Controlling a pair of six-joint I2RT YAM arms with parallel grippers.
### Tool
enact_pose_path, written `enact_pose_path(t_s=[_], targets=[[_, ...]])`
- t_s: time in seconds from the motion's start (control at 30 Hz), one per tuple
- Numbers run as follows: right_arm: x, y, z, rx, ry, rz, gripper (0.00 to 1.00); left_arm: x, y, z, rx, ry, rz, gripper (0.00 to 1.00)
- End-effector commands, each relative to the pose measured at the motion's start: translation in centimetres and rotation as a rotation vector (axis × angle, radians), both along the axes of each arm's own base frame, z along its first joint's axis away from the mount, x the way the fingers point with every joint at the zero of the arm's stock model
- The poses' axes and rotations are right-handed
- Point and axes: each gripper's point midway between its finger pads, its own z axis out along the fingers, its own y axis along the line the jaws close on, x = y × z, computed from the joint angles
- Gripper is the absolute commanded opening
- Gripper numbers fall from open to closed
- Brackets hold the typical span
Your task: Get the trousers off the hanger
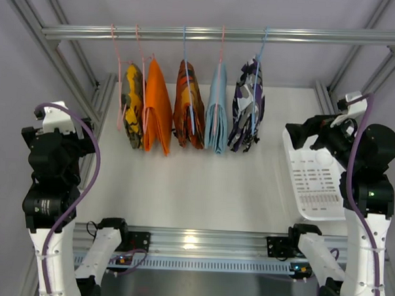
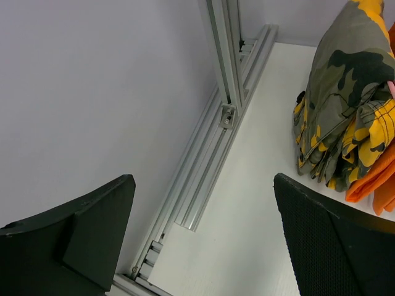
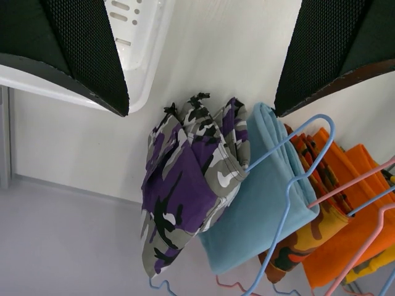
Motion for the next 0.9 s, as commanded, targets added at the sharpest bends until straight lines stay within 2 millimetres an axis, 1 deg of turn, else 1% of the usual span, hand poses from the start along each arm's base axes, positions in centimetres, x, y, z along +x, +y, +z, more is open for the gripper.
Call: enact_pose_path(t_s=[0.0,0.1,0.13,0.17,0.2,0.27,0.3,0.33,0.37,0.4,0.43,0.47,0.5,0.53,0.57,0.6,0.63,0.67,0.73,0.77,0.8,0.83,0.87], targets=[[-0.7,0.4,0.3,0.022,-0.011,0.014,0.99,0.0,-0.1,1.2,0.016,-0.058,-0.017,0.99],[-0.9,1.0,0.1,0.059,0.000,0.038,0.99,-0.2,-0.3,1.3,0.017,-0.071,-0.030,0.99],[-0.9,1.3,-0.2,0.087,0.017,0.046,0.99,-0.2,-0.3,1.3,0.011,-0.073,-0.027,0.99],[-0.8,1.5,-0.1,0.098,0.011,0.059,1.00,-0.1,-0.2,1.4,-0.018,-0.085,-0.002,0.99],[-0.9,2.0,0.0,0.119,0.017,0.085,0.99,-0.1,0.1,1.6,-0.031,-0.087,0.022,0.99],[-0.7,2.7,0.1,0.189,0.041,0.111,0.99,0.1,-0.3,2.7,-0.066,-0.089,0.012,0.99],[-0.9,3.6,0.3,0.245,0.071,0.157,0.99,0.4,-0.9,3.2,-0.079,-0.097,-0.024,0.99],[-0.5,4.0,0.2,0.278,0.099,0.177,1.00,0.6,-1.4,3.8,-0.084,-0.105,-0.053,0.99],[-0.3,4.3,1.0,0.306,0.083,0.195,0.99,0.3,-1.9,5.4,-0.086,-0.144,-0.084,0.99],[-0.4,5.0,1.3,0.377,0.117,0.226,1.00,0.9,-2.8,6.0,-0.097,-0.151,-0.135,0.99],[-0.3,5.3,1.8,0.412,0.120,0.243,0.99,1.1,-3.3,6.6,-0.101,-0.161,-0.166,0.99],[0.1,5.6,2.0,0.447,0.132,0.260,1.00,0.8,-3.9,8.2,-0.103,-0.191,-0.201,0.99],[0.1,6.2,3.4,0.512,0.122,0.297,0.99,1.0,-4.4,8.7,-0.109,-0.195,-0.228,0.99],[0.3,6.5,3.5,0.543,0.133,0.313,0.99,1.8,-4.8,8.7,-0.120,-0.177,-0.251,0.99],[1.1,6.7,3.4,0.570,0.155,0.321,0.98,2.1,-5.6,9.0,-0.127,-0.172,-0.302,0.99],[1.4,7.0,3.9,0.602,0.161,0.338,0.97,2.1,-6.1,9.9,-0.128,-0.188,-0.328,0.99],[2.2,7.3,3.6,0.619,0.190,0.350,0.96,2.8,-6.9,10.1,-0.137,-0.181,-0.374,0.99],[2.6,7.4,3.6,0.631,0.197,0.353,0.94,3.0,-7.8,10.4,-0.140,-0.187,-0.426,0.99],[3.4,7.8,4.1,0.667,0.201,0.370,0.91,3.3,-8.6,11.2,-0.175,-0.213,-0.463,0.99],[4.0,8.4,4.3,0.674,0.198,0.388,0.90,3.4,-9.1,11.4,-0.187,-0.220,-0.491,0.99],[4.2,8.9,4.9,0.671,0.179,0.402,0.88,3.6,-9.3,11.7,-0.190,-0.229,-0.502,0.99],[4.8,10.0,4.7,0.663,0.188,0.422,0.87,4.0,-9.5,12.0,-0.197,-0.229,-0.509,0.99],[5.0,10.6,4.9,0.649,0.180,0.437,0.86,4.3,-9.6,12.1,-0.207,-0.229,-0.511,0.99]])
